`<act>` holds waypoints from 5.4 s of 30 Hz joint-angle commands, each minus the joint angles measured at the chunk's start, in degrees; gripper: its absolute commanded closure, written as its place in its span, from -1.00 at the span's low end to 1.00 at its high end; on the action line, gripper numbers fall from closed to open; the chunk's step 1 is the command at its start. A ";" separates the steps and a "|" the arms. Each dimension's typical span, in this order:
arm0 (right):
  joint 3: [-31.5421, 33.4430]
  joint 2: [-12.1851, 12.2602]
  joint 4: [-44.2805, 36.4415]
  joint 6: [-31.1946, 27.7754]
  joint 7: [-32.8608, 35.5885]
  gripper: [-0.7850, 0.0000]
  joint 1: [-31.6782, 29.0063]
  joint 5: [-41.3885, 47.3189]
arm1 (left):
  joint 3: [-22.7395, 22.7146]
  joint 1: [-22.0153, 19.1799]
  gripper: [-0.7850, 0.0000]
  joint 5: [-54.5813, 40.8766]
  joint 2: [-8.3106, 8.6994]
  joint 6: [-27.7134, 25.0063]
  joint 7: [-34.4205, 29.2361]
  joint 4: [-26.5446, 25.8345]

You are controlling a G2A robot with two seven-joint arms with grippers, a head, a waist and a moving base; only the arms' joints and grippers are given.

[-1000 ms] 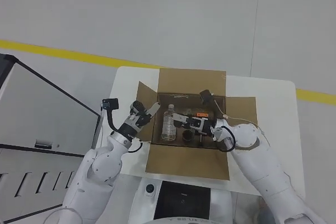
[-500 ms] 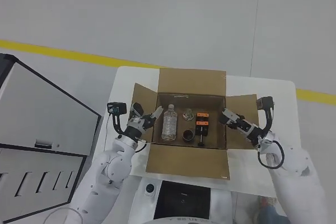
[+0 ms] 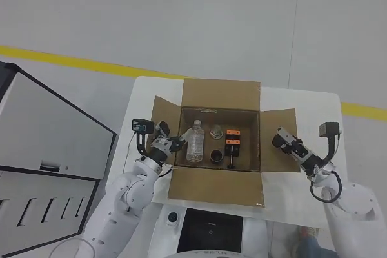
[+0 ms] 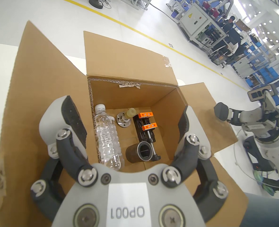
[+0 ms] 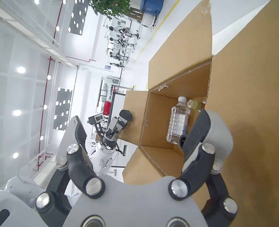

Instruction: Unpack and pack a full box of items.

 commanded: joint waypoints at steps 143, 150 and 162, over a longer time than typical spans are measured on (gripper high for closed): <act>-71.56 -14.78 30.38 65.57 17.38 -0.28 64.06 -30.47 | -4.98 6.07 -1.00 -0.57 -1.00 5.90 16.76 -4.68; -74.33 -18.07 37.42 62.70 18.25 -0.57 65.97 -30.10 | -4.98 6.07 -1.00 -0.57 -1.00 5.90 16.76 -4.68; -76.71 -24.28 49.16 59.50 14.87 -0.58 65.96 -27.79 | -4.98 6.07 -1.00 -0.57 -1.00 5.90 16.76 -4.68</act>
